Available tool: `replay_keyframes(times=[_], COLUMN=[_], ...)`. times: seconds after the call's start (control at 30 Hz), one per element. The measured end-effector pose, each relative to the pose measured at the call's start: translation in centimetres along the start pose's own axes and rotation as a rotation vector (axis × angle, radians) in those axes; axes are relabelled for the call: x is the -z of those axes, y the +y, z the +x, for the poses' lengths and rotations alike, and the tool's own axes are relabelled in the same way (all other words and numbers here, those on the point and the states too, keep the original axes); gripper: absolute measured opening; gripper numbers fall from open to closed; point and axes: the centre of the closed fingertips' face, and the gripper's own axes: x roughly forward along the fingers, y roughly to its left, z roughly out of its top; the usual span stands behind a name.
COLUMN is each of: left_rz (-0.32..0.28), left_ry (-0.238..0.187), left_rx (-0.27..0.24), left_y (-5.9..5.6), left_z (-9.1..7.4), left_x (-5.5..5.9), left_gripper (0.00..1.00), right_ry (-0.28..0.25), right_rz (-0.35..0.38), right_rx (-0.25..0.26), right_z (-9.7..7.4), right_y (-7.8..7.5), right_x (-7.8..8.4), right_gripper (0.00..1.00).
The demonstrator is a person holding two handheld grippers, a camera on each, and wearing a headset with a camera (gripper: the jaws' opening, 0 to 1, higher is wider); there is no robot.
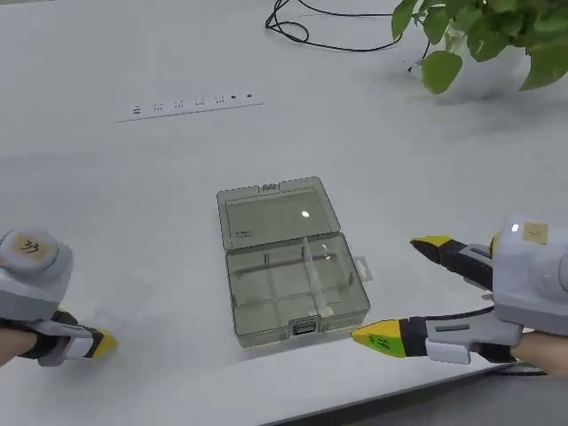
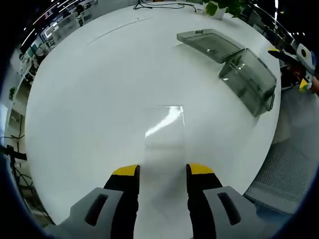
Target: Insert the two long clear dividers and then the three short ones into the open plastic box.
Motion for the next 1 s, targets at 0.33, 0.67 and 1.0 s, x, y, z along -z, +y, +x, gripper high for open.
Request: replay_keyframes(times=[0.33, 0.67, 1.0], left_rz=[0.038, 0.020, -0.016], left_ry=[0.016, 0.032, -0.016], left_rx=[0.002, 0.003, 0.025], left_y=[-0.6, -0.3, -0.4], left_z=[0.0, -0.2, -0.4], left_x=[-0.3, 0.3, 0.4], left_gripper=[0.32, 0.30, 0.30], right_ry=[-0.005, -0.004, 0.002], right_rz=[0.020, 0.030, 0.047], right_rx=[-0.003, -0.006, -0.013], right_z=[-0.5, -0.4, 0.0], right_y=[-0.6, -0.5, -0.1], right_x=[0.1, 0.1, 0.3], right_gripper=[1.00, 1.00, 0.99])
